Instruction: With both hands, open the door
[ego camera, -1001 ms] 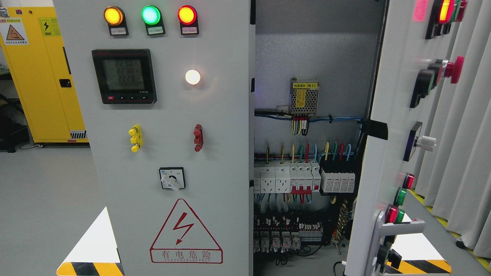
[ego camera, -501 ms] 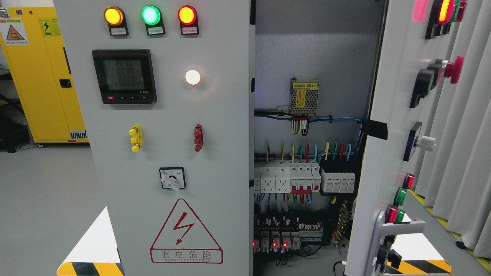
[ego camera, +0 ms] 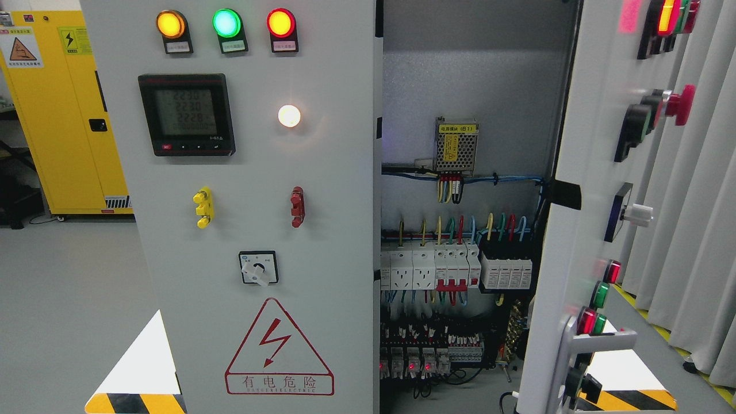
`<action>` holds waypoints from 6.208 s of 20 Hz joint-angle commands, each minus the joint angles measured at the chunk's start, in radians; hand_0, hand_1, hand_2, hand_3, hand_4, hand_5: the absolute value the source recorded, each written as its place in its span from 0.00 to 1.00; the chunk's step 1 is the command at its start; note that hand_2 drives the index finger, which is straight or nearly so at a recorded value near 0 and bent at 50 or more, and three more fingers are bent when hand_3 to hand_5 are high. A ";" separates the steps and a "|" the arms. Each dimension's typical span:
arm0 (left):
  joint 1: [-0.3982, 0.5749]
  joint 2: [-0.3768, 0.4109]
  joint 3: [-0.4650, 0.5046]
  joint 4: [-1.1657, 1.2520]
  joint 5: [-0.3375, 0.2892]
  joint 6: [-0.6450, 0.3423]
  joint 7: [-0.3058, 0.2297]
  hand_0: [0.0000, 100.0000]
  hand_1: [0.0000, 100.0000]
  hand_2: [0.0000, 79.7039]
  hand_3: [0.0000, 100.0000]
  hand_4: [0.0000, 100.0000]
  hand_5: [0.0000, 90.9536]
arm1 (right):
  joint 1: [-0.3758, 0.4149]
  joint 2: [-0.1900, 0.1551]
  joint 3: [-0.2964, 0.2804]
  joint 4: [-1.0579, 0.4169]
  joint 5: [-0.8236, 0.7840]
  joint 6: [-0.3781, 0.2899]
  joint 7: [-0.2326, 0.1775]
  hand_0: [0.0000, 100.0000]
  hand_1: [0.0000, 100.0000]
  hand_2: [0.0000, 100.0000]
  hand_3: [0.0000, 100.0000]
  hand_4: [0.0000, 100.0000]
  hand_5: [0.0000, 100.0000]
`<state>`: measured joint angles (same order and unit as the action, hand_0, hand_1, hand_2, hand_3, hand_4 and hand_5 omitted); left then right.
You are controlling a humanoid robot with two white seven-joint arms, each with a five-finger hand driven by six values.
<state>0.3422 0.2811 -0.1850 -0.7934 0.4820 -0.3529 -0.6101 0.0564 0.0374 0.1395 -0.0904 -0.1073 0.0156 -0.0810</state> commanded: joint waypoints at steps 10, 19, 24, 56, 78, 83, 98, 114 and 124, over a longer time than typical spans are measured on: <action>0.066 0.599 0.059 -0.894 0.273 0.003 -0.034 0.00 0.00 0.00 0.00 0.00 0.00 | 0.000 -0.014 -0.001 0.000 0.000 0.000 -0.002 0.25 0.00 0.00 0.00 0.00 0.00; -0.265 0.555 0.059 -0.977 0.414 0.170 -0.034 0.00 0.00 0.00 0.00 0.00 0.00 | 0.000 -0.013 -0.001 0.000 0.000 0.000 -0.002 0.25 0.00 0.00 0.00 0.00 0.00; -0.292 0.555 0.001 -1.095 0.443 0.175 -0.046 0.00 0.00 0.00 0.00 0.00 0.00 | 0.000 -0.013 -0.001 0.000 0.000 0.000 -0.002 0.25 0.00 0.00 0.00 0.00 0.00; -1.382 0.161 -0.548 -0.785 0.670 0.615 -0.198 0.00 0.00 0.00 0.00 0.00 0.00 | 0.005 -0.013 -0.001 0.000 0.000 0.000 -0.002 0.25 0.00 0.00 0.00 0.00 0.00; -1.591 -0.204 -0.548 -0.529 0.583 0.766 -0.183 0.00 0.00 0.00 0.00 0.00 0.00 | 0.003 -0.013 -0.001 0.000 0.000 0.000 -0.002 0.25 0.00 0.00 0.00 0.00 0.00; -1.599 -0.206 -0.545 -0.532 0.570 0.766 -0.168 0.00 0.00 0.00 0.00 0.00 0.00 | 0.005 -0.013 -0.001 0.001 0.000 0.000 -0.002 0.24 0.00 0.00 0.00 0.00 0.00; -1.576 -0.226 -0.493 -0.659 0.575 0.769 0.054 0.00 0.00 0.00 0.00 0.00 0.00 | 0.011 -0.011 -0.001 0.001 0.000 0.000 -0.002 0.25 0.00 0.00 0.00 0.00 0.00; -1.502 -0.250 -0.488 -0.796 0.613 0.801 0.205 0.00 0.00 0.00 0.00 0.00 0.00 | 0.013 -0.011 -0.001 0.001 0.000 0.000 -0.002 0.24 0.00 0.00 0.00 0.00 0.00; -1.502 -0.307 -0.499 -0.808 0.609 0.801 0.285 0.00 0.00 0.00 0.00 0.00 0.00 | 0.006 -0.011 -0.001 0.000 -0.002 0.000 -0.002 0.25 0.00 0.00 0.00 0.00 0.00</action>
<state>-1.1617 0.0157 -0.6784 -1.5698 1.0917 0.4497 -0.3685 0.0680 0.0000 0.1380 -0.0890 -0.1079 0.0161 -0.0830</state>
